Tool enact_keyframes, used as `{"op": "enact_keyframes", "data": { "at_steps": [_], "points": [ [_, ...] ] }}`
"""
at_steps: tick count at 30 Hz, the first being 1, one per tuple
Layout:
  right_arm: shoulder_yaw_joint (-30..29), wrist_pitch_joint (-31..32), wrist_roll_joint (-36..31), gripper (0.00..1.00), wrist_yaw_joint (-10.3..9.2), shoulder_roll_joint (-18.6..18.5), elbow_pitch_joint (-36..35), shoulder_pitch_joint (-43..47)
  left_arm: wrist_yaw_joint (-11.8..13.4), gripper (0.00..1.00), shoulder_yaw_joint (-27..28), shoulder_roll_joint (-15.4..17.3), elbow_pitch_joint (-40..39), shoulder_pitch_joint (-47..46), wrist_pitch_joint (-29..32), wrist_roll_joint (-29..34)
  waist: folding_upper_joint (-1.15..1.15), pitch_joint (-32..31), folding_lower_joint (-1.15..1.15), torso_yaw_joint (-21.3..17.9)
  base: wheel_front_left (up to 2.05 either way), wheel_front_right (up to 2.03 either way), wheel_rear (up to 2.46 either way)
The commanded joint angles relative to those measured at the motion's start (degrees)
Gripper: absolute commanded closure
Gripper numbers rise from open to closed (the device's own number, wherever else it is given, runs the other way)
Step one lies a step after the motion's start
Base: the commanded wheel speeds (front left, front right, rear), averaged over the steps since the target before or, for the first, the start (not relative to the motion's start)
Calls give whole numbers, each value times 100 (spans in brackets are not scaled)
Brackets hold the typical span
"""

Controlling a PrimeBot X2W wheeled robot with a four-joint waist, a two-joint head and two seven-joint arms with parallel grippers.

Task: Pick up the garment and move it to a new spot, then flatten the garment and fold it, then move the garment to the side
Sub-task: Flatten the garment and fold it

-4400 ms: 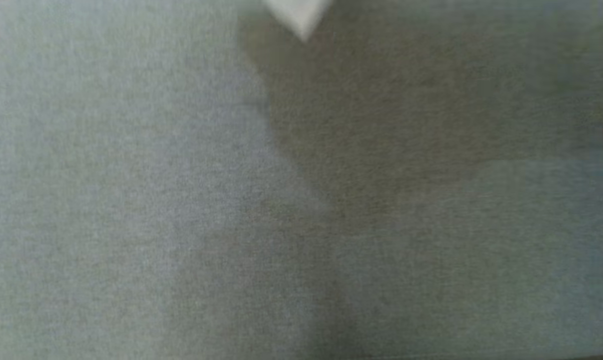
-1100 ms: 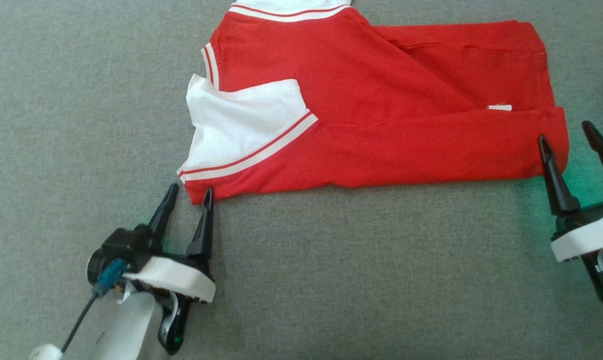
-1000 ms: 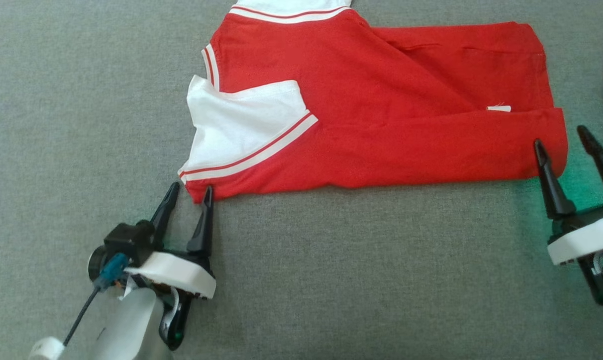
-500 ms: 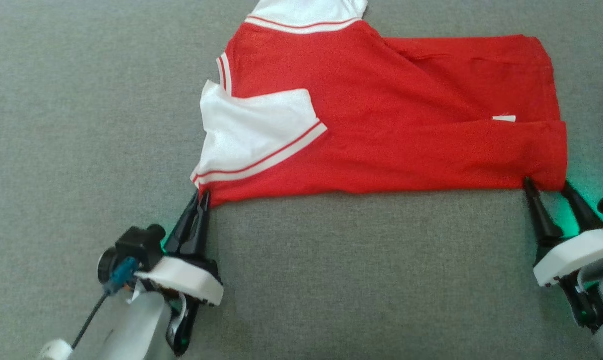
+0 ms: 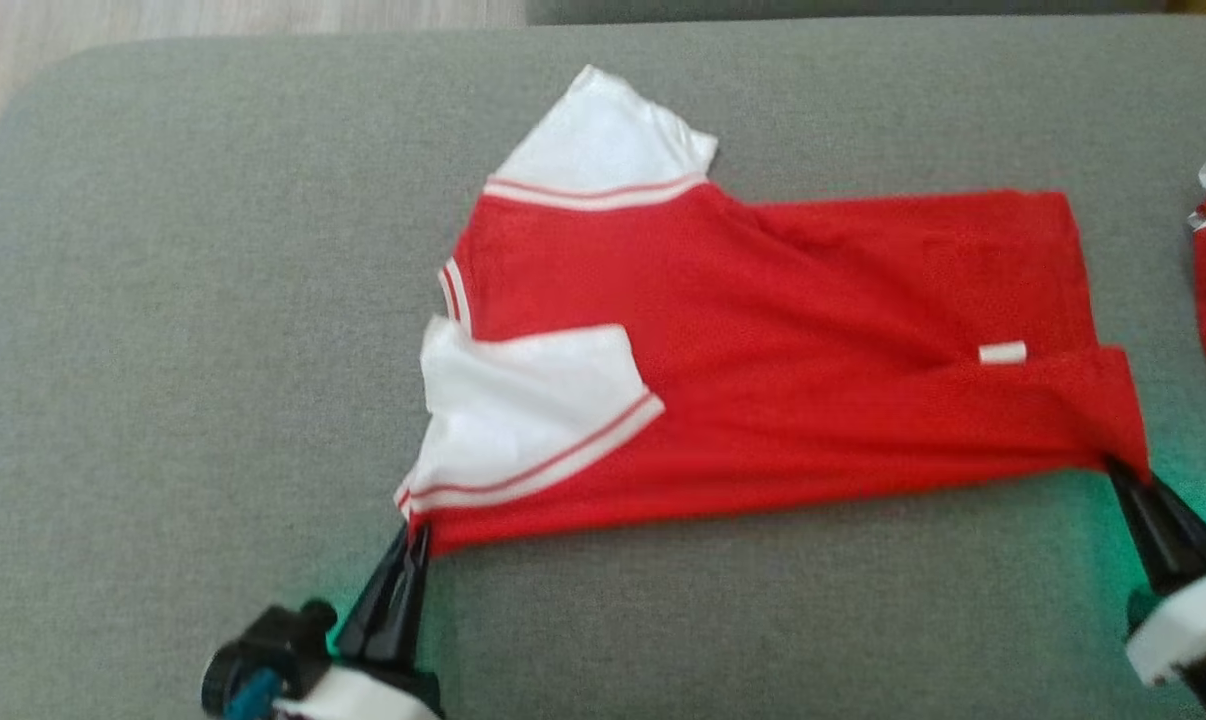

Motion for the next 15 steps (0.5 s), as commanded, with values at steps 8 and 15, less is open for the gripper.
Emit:
{"op": "enact_keyframes", "data": {
  "at_steps": [8,15],
  "points": [
    [-262,189,71,100,-4,-409,-708,858,195,100,64,276,-790,473,500,-54,0,-23,1,-13,0,0,0],
    [-541,222,-150,0,-4,-262,-989,935,264,0,105,421,-1208,377,803,-78,0,70,1,-78,0,0,0]
  ]
}}
